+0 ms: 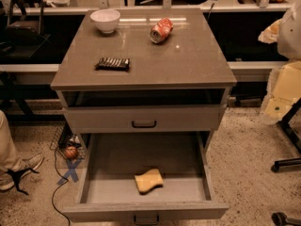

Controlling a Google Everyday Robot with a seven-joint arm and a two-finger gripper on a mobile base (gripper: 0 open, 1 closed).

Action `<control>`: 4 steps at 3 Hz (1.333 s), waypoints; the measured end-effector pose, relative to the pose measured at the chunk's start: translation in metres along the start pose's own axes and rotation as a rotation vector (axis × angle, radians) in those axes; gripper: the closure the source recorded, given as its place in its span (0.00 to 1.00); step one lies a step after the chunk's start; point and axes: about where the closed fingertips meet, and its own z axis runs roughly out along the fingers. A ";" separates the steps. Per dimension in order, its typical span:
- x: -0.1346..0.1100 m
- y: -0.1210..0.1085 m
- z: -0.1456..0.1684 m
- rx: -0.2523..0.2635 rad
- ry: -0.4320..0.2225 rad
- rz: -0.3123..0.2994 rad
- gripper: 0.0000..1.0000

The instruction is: Pick sponge from middle drawer and place on counter

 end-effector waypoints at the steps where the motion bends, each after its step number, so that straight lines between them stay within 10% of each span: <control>1: 0.000 0.000 0.000 0.000 0.000 0.000 0.00; 4: -0.017 0.083 0.171 -0.220 -0.255 0.152 0.00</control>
Offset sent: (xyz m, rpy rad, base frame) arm -0.0105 0.0137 -0.1297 0.2572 0.1603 -0.0094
